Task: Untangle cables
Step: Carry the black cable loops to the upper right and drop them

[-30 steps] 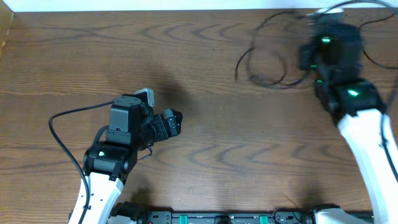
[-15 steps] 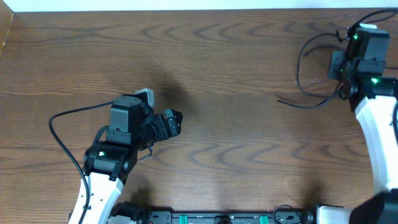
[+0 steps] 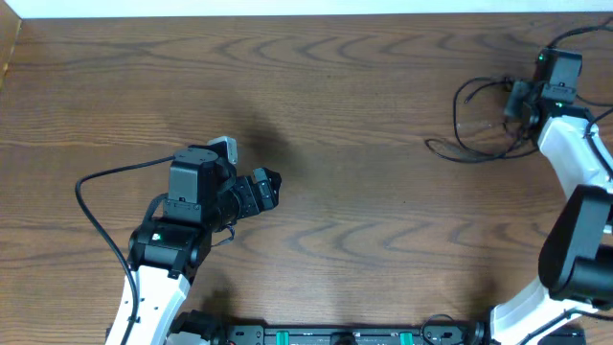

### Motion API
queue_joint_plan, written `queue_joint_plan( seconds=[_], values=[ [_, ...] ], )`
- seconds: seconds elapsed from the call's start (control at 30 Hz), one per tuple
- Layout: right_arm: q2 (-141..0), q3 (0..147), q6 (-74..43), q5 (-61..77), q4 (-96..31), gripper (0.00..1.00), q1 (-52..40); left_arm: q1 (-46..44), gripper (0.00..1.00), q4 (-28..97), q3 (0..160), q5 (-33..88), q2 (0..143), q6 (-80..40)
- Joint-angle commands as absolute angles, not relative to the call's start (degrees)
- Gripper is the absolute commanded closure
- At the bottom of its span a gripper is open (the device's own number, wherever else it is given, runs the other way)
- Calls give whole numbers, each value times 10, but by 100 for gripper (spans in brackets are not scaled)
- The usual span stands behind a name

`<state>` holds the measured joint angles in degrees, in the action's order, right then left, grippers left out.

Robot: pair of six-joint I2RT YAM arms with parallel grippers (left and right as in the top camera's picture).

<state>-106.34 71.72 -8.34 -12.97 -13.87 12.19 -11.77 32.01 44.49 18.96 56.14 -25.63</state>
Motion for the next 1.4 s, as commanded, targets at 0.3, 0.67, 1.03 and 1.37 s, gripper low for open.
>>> queue_joint_plan(
  seconds=[0.3, 0.67, 1.03, 1.37],
  values=[
    [-1007, 715, -133, -95, -147, 1, 147, -115, 8, 321, 449, 184, 562, -251],
    [-746, 715, -133, -54, -191, 1, 78, -115, 8, 321, 449, 184, 562, -251],
    [-472, 715, -133, -4, -52, 1, 1, -115, 8, 321, 449, 184, 562, -251],
    [-412, 715, -76, 81, -101, 1, -1, -115, 8, 321, 449, 184, 562, -251]
  ],
)
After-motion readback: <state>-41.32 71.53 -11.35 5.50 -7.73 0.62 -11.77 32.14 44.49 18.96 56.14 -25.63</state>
